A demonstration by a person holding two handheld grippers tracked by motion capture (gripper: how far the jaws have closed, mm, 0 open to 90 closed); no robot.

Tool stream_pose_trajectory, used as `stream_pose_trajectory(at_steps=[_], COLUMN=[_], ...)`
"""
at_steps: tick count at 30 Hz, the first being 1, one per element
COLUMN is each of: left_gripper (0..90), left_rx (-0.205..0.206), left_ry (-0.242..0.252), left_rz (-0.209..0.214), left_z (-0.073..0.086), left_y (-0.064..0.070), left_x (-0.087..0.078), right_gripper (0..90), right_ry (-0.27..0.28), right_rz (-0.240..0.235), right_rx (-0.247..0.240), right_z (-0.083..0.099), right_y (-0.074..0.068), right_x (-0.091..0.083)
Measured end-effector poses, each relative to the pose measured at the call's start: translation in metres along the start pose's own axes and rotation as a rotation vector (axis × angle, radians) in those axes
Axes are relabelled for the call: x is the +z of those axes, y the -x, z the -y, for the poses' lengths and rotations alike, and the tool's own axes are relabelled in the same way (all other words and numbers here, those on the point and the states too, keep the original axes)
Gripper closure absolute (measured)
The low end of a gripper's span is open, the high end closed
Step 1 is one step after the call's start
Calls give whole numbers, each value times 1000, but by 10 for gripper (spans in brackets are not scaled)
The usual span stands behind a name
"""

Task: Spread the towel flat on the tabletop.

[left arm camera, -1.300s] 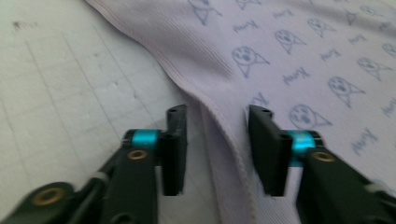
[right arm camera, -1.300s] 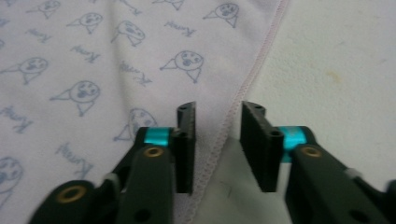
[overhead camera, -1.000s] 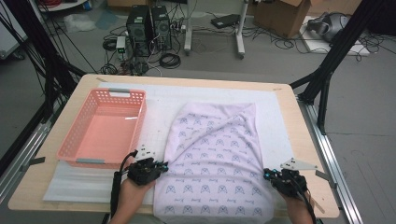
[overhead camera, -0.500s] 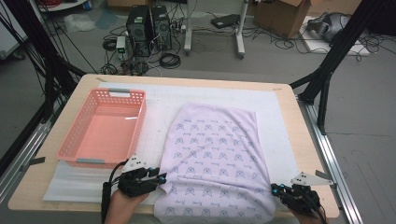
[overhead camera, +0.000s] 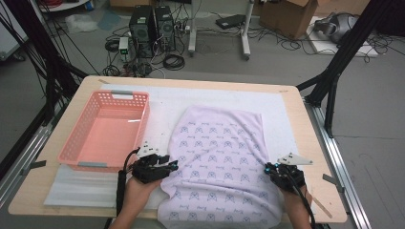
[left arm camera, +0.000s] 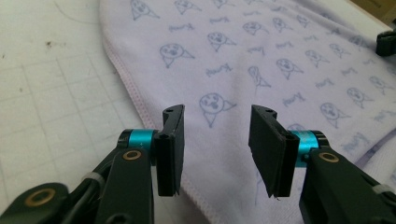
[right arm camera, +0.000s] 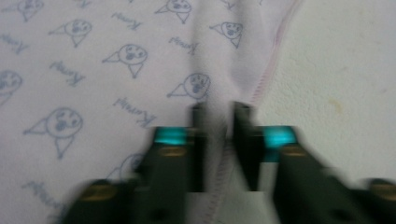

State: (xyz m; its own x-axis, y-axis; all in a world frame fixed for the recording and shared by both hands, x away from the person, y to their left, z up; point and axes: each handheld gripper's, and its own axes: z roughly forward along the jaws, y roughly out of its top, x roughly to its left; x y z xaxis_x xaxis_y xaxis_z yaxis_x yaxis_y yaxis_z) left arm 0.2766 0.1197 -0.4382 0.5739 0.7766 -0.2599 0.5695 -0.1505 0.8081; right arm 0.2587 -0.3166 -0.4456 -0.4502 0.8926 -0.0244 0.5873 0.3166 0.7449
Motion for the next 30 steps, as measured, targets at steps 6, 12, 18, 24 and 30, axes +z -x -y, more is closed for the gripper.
stream_pose_trajectory(at_steps=[6, 12, 18, 24, 30], left_gripper=[524, 519, 520, 527, 565], left_rx=[-8, -29, -33, -52, -42], left_ry=[3, 13, 16, 38, 33], left_rz=[-13, -10, -27, -32, -92], left_z=[-3, -11, -34, -63, -81], left_y=[-2, -3, -9, -17, -36], left_x=[0, 8, 33, 59, 88], right_gripper=[884, 861, 665, 650, 629], right_ry=[-38, -53, 54, 74, 119], right_rz=[14, 38, -11, -37, -69], right_rx=[-16, 24, 44, 18, 51], right_z=[16, 31, 24, 20, 19], right_y=[12, 25, 19, 16, 20], right_x=[-28, -49, -51, -46, -49])
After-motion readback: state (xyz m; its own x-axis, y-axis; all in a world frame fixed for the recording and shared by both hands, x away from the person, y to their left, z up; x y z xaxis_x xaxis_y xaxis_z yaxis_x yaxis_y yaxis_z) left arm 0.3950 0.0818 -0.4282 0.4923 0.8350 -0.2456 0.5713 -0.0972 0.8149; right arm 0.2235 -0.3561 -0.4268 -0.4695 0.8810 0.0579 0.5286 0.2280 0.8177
